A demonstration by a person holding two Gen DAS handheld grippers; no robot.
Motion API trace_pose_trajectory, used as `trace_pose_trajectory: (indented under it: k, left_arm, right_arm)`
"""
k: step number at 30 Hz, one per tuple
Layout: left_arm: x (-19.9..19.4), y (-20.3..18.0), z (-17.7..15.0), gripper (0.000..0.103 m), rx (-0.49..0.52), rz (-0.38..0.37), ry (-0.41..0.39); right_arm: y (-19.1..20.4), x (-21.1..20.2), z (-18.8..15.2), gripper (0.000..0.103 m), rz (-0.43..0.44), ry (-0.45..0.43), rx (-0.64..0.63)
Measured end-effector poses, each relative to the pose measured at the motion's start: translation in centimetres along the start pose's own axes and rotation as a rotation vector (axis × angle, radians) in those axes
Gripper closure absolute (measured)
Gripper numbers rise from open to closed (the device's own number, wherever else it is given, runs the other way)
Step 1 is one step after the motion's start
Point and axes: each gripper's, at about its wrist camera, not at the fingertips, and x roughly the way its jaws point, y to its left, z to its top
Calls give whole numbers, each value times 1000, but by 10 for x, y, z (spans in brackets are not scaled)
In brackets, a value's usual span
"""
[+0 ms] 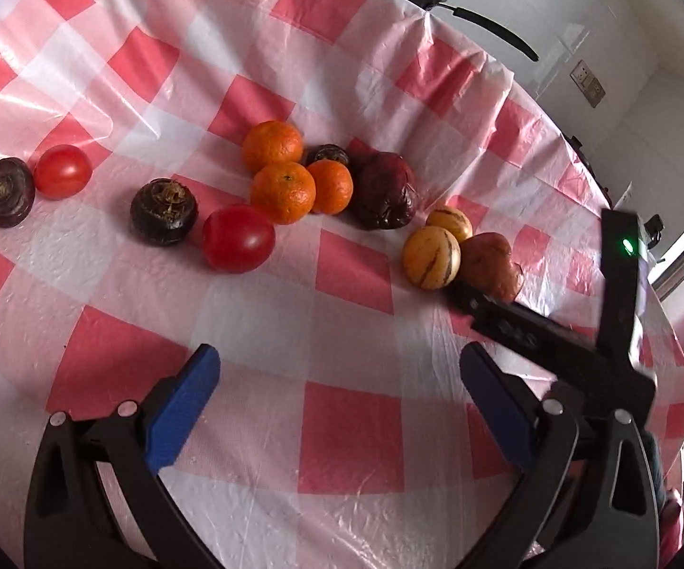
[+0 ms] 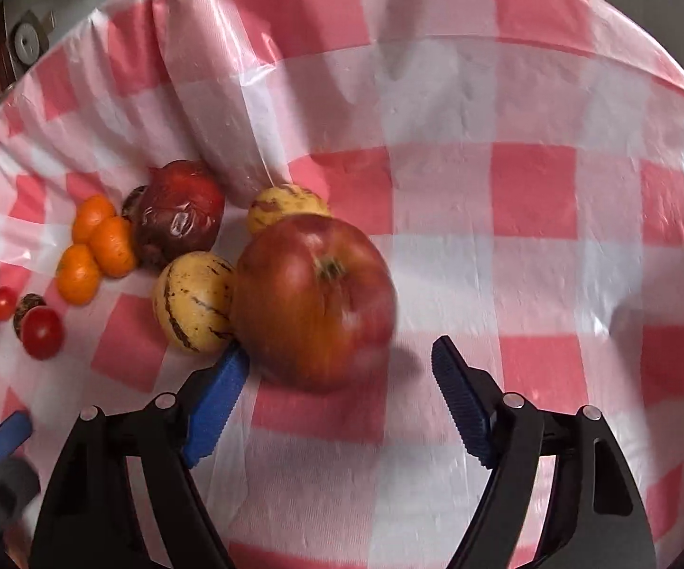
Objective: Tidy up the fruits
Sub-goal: 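Return to the fruits and grasp the red apple with the right tool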
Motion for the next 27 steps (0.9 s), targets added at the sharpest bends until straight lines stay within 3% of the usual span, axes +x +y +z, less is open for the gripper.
trace_pose_trajectory:
  k: [4, 6, 10, 17, 23, 27]
  left_arm:
    - [1, -3, -1, 2, 16, 0, 3]
    - [1, -3, -1, 2, 20, -2, 4]
    - [1, -3, -2, 2, 20, -6, 8]
    - [-1, -13, -4, 2, 66, 17, -3]
    - [-3, -33, -10, 2, 154, 75, -25]
    - [15, -54, -6, 2, 207, 106, -4]
  right_arm:
    - [5, 13, 11, 30, -40, 10, -29]
    - [4, 16, 14, 40, 4, 4, -23]
    - [-4, 6, 4, 41, 74, -16, 10]
    - [-55, -44, -42, 41, 147, -151, 269]
    - [-98, -51, -62, 41, 150, -200, 522]
    - [-111, -55, -65, 41, 155, -233, 615]
